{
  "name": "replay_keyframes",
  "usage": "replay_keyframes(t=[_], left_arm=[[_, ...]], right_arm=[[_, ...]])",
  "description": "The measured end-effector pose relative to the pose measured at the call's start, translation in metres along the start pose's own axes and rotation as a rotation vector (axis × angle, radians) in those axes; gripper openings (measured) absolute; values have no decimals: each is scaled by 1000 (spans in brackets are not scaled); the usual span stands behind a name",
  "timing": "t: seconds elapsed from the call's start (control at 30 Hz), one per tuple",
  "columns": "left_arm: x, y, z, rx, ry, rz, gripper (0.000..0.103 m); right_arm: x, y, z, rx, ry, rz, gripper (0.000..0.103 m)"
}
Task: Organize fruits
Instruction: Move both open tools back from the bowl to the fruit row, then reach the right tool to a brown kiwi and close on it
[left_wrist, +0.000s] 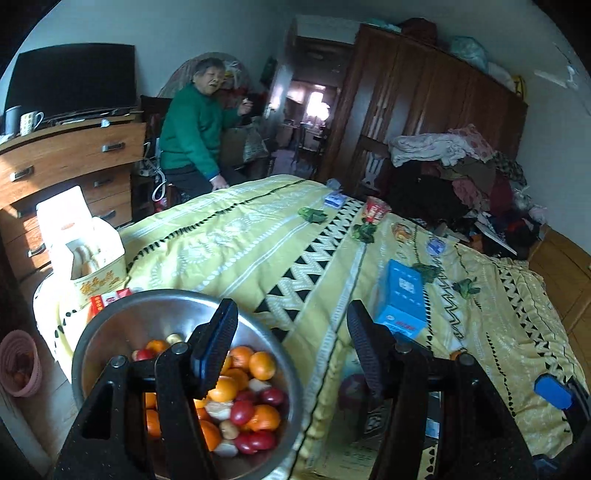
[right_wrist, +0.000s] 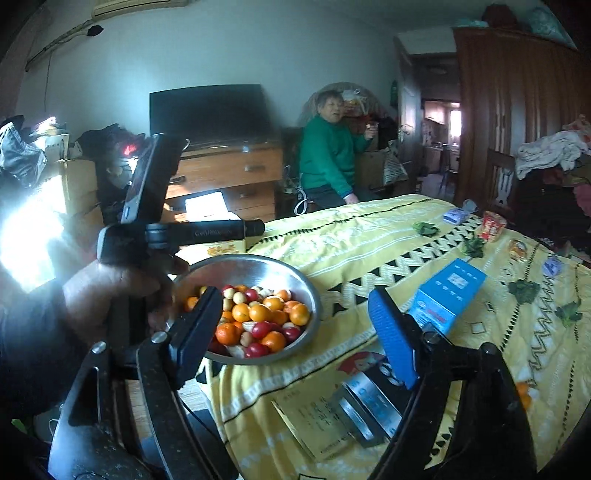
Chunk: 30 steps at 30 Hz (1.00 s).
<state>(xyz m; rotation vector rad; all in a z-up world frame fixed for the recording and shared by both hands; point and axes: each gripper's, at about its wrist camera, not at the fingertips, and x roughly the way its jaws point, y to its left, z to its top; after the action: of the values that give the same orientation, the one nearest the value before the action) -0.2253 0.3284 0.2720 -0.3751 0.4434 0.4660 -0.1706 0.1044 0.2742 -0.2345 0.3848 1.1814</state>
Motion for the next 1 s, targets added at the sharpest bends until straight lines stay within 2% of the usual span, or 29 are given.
replay_keyframes(t=[0.1,0.17,0.27,0.33,0.4,0.5,0.67,0.83,0.93,1.0], left_arm=[[-3,-53,-4,84,-9,-98,63],[-2,-93,-13,155,3,-166,64],[7,-150,-33,242,43,-265,64],[17,-181,-48,275,80,-309,64],[26,-211,-62,308,117,-353,64],[41,-252,-83,354,162,-418,64],[77,-294,-115,402,257,-429,64],[110,-292,-144,407,333,-377,64],[125,-298,-185,443,422,-382,63],[130,-304,-216,475,478,-417,63]], right_arm=[[-21,-23,-31,84,26,-76,86],[-28,-37,-58,142,74,-105,86],[-38,-60,-99,204,135,-198,85],[-45,-80,-127,270,190,-245,78],[-54,-105,-151,353,235,-295,67],[-77,-139,-176,456,254,-350,61],[-92,-191,-188,508,236,-411,60],[-80,-234,-194,529,228,-397,54],[-79,-248,-205,539,215,-388,54],[-78,-256,-214,562,223,-389,54]])
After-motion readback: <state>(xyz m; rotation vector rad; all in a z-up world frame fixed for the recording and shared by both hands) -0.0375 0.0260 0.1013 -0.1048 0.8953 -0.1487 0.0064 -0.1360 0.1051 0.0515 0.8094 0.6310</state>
